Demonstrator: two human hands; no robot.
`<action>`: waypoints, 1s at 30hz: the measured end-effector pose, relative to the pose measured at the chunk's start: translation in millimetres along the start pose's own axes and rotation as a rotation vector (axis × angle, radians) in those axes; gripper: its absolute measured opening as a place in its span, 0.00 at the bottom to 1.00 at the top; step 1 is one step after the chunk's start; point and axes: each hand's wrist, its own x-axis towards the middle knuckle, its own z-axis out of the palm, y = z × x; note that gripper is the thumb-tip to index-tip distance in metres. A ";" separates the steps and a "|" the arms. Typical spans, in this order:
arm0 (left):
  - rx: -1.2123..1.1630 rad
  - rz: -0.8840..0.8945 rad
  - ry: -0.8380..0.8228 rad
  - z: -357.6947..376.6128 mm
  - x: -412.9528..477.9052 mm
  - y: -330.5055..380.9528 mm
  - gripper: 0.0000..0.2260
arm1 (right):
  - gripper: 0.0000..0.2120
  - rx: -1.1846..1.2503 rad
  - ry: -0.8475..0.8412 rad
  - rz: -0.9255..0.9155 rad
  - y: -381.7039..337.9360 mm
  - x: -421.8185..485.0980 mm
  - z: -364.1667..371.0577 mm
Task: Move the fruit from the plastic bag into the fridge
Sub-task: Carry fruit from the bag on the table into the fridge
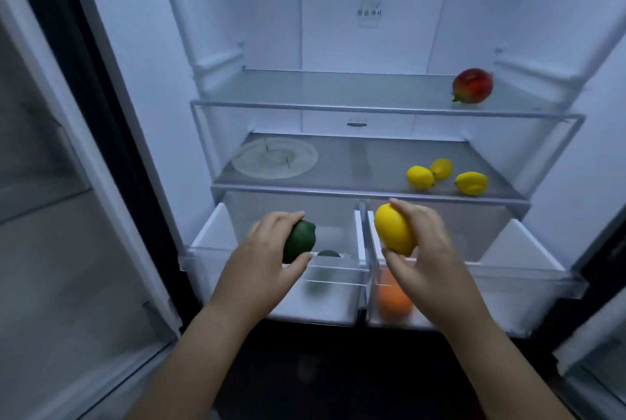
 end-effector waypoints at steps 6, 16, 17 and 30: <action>-0.026 -0.010 -0.088 52.3 54.8 -20.3 0.23 | 0.31 -0.103 -0.041 0.045 54.0 26.2 -3.3; 0.091 -0.140 -0.279 118.8 111.2 -46.4 0.22 | 0.28 -0.161 -0.208 -0.020 148.2 109.0 6.9; 0.108 -0.155 -0.298 123.2 114.1 -49.9 0.22 | 0.28 -0.165 -0.225 -0.036 157.5 117.0 10.5; 0.205 -0.299 -0.515 146.4 140.8 -84.5 0.24 | 0.21 -0.310 -0.330 0.028 203.1 170.6 65.4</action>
